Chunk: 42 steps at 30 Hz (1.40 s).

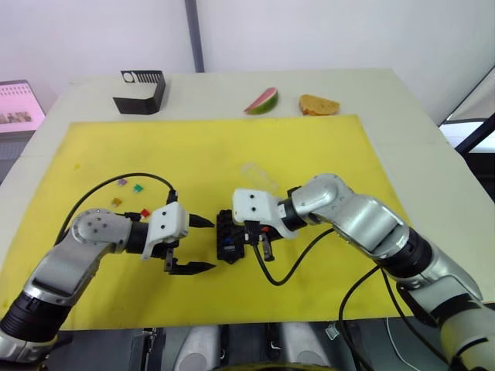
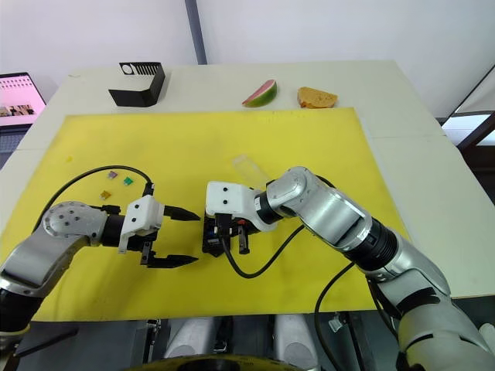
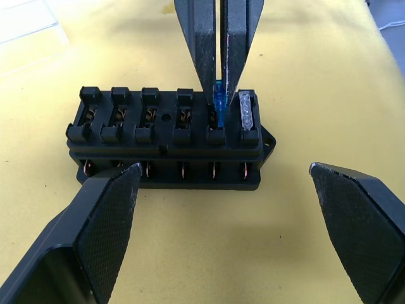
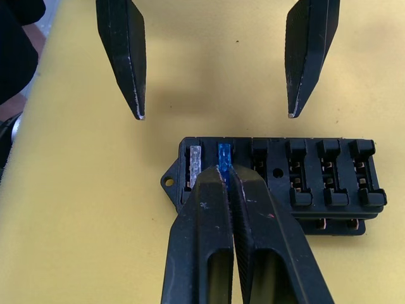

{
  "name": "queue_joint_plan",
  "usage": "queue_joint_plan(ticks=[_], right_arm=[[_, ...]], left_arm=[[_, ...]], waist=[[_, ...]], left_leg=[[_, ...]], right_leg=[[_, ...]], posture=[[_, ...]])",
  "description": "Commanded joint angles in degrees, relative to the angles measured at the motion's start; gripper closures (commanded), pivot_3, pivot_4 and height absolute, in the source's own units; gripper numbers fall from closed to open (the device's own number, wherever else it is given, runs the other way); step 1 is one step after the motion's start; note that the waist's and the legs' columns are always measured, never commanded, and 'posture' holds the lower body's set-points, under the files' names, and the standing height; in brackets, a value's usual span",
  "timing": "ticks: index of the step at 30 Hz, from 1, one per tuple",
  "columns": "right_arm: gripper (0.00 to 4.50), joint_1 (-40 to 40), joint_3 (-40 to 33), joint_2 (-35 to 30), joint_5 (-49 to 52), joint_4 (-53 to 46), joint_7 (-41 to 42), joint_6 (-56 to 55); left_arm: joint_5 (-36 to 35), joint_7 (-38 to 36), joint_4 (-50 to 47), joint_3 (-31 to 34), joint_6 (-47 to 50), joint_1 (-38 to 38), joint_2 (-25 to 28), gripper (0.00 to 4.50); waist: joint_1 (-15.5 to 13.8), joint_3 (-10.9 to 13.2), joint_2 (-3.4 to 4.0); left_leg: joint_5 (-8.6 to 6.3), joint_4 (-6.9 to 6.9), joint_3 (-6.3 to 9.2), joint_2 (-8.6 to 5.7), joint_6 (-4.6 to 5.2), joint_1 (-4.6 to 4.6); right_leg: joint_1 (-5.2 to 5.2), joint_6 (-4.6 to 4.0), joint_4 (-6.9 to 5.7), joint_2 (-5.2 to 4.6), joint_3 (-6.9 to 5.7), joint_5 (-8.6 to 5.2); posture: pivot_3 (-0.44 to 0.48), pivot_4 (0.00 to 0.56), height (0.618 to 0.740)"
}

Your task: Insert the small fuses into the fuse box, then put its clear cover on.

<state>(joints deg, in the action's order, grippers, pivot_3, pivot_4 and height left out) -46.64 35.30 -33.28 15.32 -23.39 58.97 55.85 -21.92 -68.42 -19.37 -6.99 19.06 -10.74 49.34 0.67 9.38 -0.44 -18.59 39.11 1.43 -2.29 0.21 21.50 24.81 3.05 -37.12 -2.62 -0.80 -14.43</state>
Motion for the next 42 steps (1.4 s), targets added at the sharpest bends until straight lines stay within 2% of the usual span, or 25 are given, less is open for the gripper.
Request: queue_joint_plan(ticks=[1,5,28,33,36,38,42], right_arm=[[4.44,-1.4,-1.1,0.2,0.5,-1.6,-0.3,1.1],[4.44,-2.1,-1.9,0.4,1.5,-1.3,-0.5,2.3],[4.44,-2.8,3.6,-0.5,-1.9,-1.2,-0.4,0.7],[4.44,-3.3,0.2,0.1,0.0,-1.4,0.3,1.1],[3.53,-2.9,-2.6,0.3,1.6,-1.9,0.9,-0.7],[2.59,-2.0,-4.0,0.1,2.3,-2.1,1.4,-2.7],[2.59,0.3,-5.9,-0.1,3.2,-1.9,1.8,-6.1]], left_arm=[[-0.6,0.3,-2.1,1.7,-0.9,0.4,0.1,0.00],[-0.5,0.3,-1.8,1.6,-1.0,0.2,0.0,0.00],[-0.2,0.0,-1.0,1.3,-1.1,-0.7,-0.4,0.00],[-0.3,0.2,-1.2,1.6,-1.2,-0.2,-0.3,0.00],[-0.2,0.2,-1.3,1.6,-1.3,-0.1,-0.2,0.00],[-0.2,0.3,-1.3,1.7,-1.3,-0.1,-0.2,0.00],[-0.2,0.3,-1.3,1.8,-1.5,-0.1,-0.1,0.00]], waist=[[0.0,0.0,0.00],[0.0,0.0,0.00],[0.1,0.0,0.00],[0.0,0.0,0.01],[0.0,0.0,0.01],[0.0,0.0,0.01],[0.0,0.0,0.01]], left_leg=[[0.00,0.00,0.00,0.00,0.00,0.00],[0.00,0.00,0.00,0.00,0.00,0.00],[-0.01,-0.02,0.00,0.00,0.01,-0.01],[-0.01,-0.02,0.00,0.00,0.01,0.01],[-0.01,-0.02,0.00,0.00,0.01,0.02],[-0.01,-0.02,0.00,0.00,0.01,0.02],[-0.01,-0.02,0.00,0.00,0.01,0.02]], right_leg=[[0.00,0.00,0.00,0.00,0.00,0.00],[0.00,0.00,0.00,0.00,0.00,0.00],[0.00,0.00,0.01,0.00,0.00,0.00],[0.01,0.00,0.02,0.00,0.00,0.00],[0.02,0.00,0.02,0.00,0.00,0.00],[0.02,0.00,0.02,-0.01,0.00,0.00],[0.02,0.00,0.02,-0.01,0.00,0.00]], posture=[[0.000,0.150,0.740],[0.000,0.150,0.740],[0.000,0.150,0.740],[0.000,0.150,0.740],[0.000,0.150,0.740],[0.000,0.150,0.740],[0.000,0.150,0.740]])
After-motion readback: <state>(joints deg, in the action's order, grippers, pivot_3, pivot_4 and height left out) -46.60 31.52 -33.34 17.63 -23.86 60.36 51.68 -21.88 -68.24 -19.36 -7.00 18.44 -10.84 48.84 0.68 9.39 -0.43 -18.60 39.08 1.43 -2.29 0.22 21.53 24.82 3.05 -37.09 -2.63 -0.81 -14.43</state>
